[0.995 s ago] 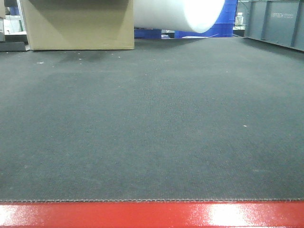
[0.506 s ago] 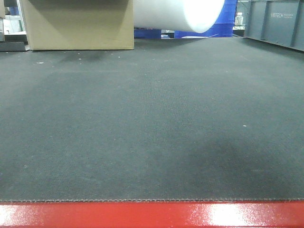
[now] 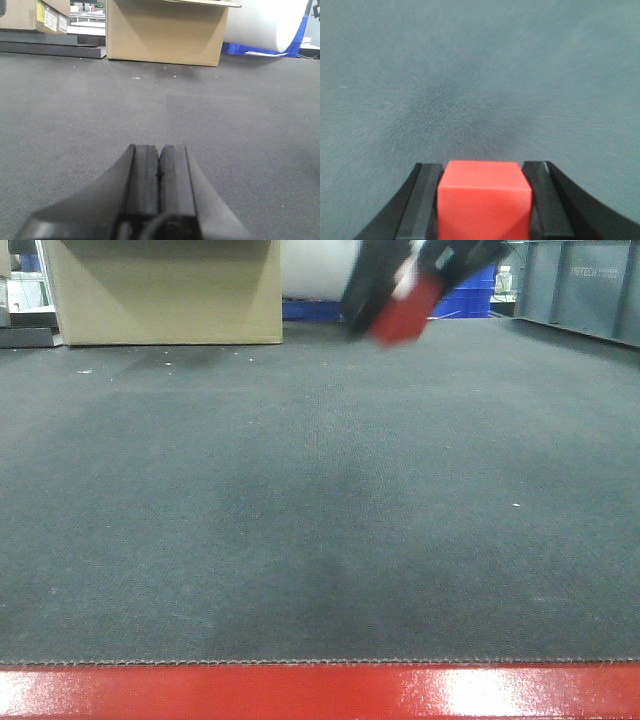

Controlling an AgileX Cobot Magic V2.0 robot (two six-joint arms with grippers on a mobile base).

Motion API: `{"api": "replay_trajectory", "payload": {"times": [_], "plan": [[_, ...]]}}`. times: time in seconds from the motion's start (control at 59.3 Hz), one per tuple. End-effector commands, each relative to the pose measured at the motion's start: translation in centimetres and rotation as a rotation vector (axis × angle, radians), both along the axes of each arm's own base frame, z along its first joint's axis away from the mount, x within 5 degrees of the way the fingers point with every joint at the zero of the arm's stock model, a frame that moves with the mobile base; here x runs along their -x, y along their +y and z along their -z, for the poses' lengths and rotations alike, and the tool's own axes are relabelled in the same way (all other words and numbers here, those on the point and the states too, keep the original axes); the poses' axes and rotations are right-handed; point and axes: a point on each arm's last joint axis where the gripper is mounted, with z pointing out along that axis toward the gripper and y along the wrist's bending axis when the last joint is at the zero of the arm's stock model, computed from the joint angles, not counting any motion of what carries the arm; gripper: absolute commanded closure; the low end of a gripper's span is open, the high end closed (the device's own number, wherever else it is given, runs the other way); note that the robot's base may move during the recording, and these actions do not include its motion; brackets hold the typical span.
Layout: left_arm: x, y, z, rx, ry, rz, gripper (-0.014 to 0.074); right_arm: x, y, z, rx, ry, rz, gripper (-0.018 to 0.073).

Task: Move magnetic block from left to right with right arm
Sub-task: 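Lower the red cube onto the table and open the right gripper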

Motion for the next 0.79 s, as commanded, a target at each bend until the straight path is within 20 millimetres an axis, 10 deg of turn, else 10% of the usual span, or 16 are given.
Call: {"api": "replay_trajectory", "payload": {"times": [0.0,0.506,0.709,0.776], "plan": [[0.1,0.0,-0.5,0.010,-0.089,0.001,0.0713,-2.0,1.3,-0.5,-0.040,-0.035,0.002,0.0343],[0.1,0.0,-0.5,0.010,-0.089,0.001,0.0713,-6.1,4.0,6.0,0.058,0.152,-0.010,0.0323],[0.1,0.0,-0.5,0.010,-0.089,0.001,0.0713,-5.9,3.9,5.9,0.054,0.165,-0.003,-0.0087],[0.1,0.0,-0.5,0.010,-0.089,0.001,0.0712,-5.9,3.9,5.7,0.056,0.170,-0.005,-0.0073]]}}
